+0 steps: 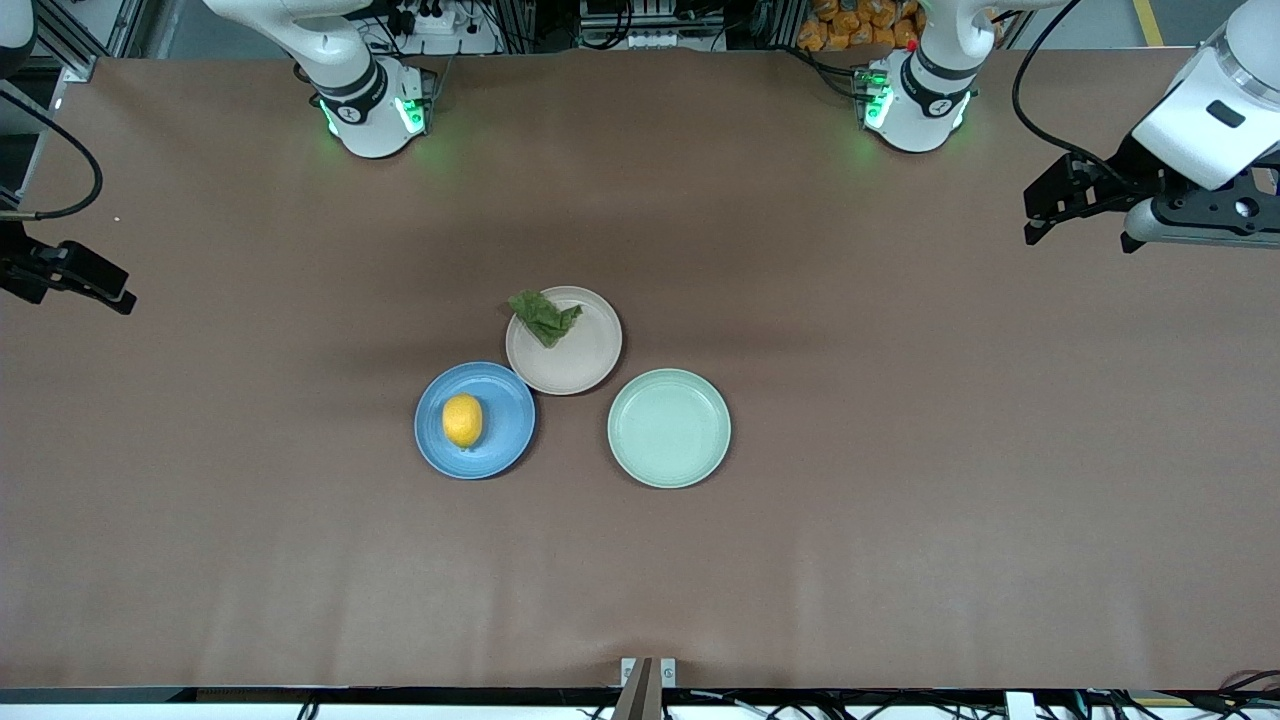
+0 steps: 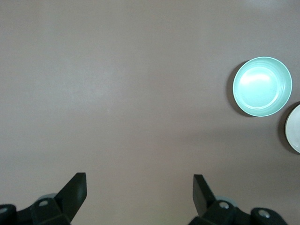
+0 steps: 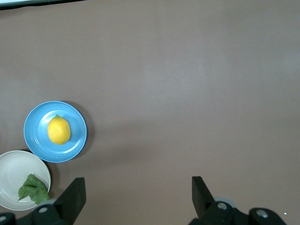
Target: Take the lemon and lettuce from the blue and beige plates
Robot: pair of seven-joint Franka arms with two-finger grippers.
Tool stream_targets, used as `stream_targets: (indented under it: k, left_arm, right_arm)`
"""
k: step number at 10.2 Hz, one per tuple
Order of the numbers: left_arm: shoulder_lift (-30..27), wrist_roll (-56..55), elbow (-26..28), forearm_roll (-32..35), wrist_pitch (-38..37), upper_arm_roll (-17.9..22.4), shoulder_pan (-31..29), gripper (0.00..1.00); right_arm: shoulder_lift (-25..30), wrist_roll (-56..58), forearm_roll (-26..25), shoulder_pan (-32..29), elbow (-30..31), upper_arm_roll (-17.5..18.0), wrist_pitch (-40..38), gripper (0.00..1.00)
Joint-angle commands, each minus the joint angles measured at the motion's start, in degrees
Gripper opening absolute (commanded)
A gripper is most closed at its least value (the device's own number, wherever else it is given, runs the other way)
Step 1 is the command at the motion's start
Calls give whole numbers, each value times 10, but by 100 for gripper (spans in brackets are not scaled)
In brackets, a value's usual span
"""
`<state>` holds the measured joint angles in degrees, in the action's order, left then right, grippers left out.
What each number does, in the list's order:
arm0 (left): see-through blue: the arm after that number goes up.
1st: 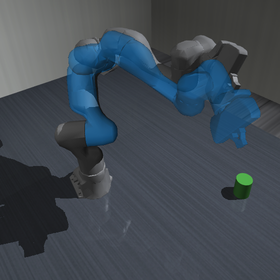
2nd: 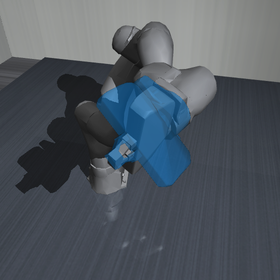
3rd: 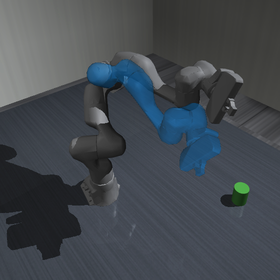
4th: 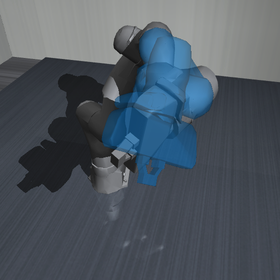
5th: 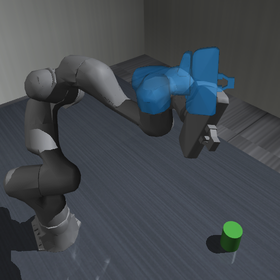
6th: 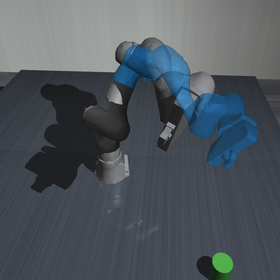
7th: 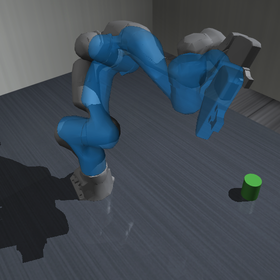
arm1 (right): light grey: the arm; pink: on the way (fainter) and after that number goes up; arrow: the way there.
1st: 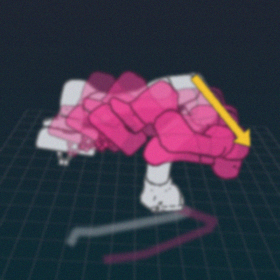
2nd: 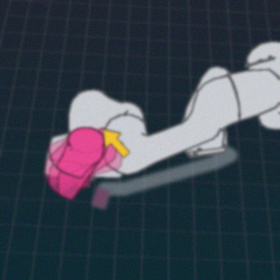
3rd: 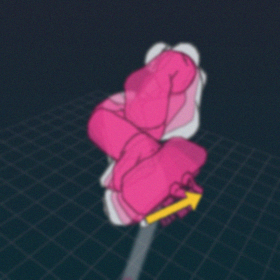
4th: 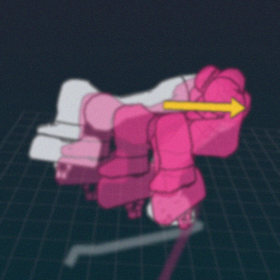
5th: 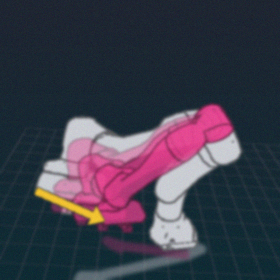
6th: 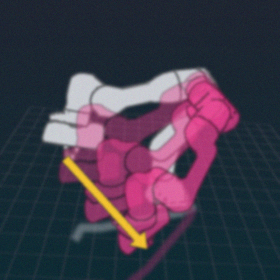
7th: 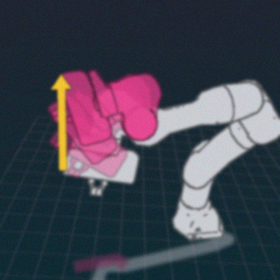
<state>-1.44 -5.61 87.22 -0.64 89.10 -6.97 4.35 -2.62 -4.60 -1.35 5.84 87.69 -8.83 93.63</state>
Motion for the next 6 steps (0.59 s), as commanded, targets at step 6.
stream_targets:
  k: [6]
  left_arm:
    - [-1, -6, 3, 6, 0, -2, -5, 100]
  right_arm:
    - [5, 6, 0, -3, 2, 1, -4, 100]
